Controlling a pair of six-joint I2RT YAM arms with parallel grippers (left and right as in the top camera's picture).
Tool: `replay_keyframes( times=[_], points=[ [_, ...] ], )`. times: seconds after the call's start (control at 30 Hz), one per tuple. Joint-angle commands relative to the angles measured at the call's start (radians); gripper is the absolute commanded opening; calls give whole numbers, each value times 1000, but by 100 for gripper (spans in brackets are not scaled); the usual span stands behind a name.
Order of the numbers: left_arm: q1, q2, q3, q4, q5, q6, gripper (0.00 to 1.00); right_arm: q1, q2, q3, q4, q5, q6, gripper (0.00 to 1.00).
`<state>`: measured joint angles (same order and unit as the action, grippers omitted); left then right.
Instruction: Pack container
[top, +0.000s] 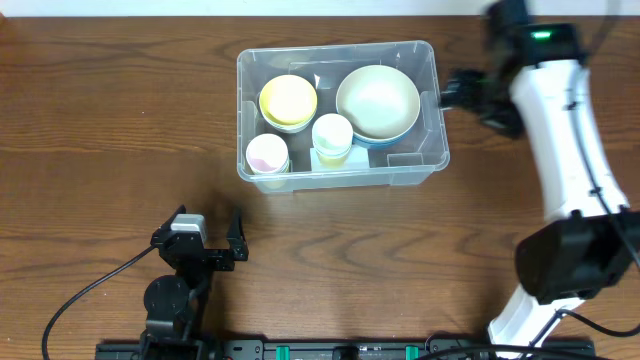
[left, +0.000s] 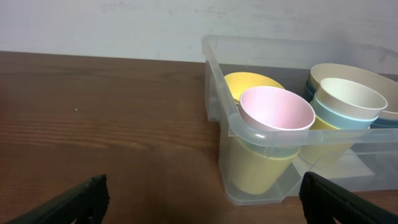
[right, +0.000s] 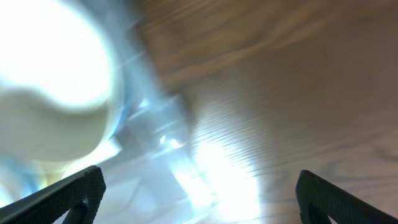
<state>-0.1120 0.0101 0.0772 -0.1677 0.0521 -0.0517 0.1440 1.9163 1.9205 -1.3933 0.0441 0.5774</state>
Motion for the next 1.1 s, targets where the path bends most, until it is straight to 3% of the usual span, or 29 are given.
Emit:
replay_keyframes(
  times=[0.0,0.17,0.23,0.37,0.53,0.83,1.07],
  points=[
    [4,-6,-16,-37,8,2,98,154,-12,-2,3,55,-30,99],
    [4,-6,-16,-37,8,2,98,325,-74,-6,79,257,-86,99],
    [4,-6,-16,-37,8,2,98,367,-114,-22,177,336,-105,99],
    [4,-6,-16,-37,8,2,98,389,-254,-152,479,283,-329,99],
    [4,-6,-16,-37,8,2,98,325,-488,-442,848,96,-527,99],
    [4,-6,-16,-37,8,2,98,102,-890,-958,1264,-61,-526,99],
    [4,-6,-16,-37,8,2,98,-31,-1227,-1351,1514,-75,-526,99]
  ],
)
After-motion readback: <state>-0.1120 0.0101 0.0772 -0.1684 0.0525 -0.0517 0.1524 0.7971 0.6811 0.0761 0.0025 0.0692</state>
